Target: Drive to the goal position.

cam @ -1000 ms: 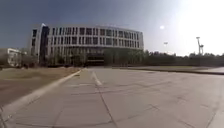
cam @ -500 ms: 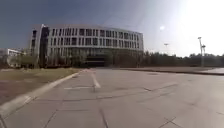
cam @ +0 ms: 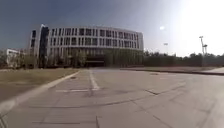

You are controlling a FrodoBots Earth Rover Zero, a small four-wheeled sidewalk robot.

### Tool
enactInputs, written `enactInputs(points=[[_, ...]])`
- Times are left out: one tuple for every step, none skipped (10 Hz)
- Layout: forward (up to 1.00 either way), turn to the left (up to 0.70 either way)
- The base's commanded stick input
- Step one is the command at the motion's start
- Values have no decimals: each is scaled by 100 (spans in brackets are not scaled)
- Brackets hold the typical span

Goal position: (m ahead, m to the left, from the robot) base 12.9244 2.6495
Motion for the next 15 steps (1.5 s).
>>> enactInputs(points=[[70,0],[70,0],[70,0],[70,0],[70,0],[70,0],[70,0],[70,20],[70,31],[70,34],[70,32],[70,13],[70,0],[70,0],[70,0]])
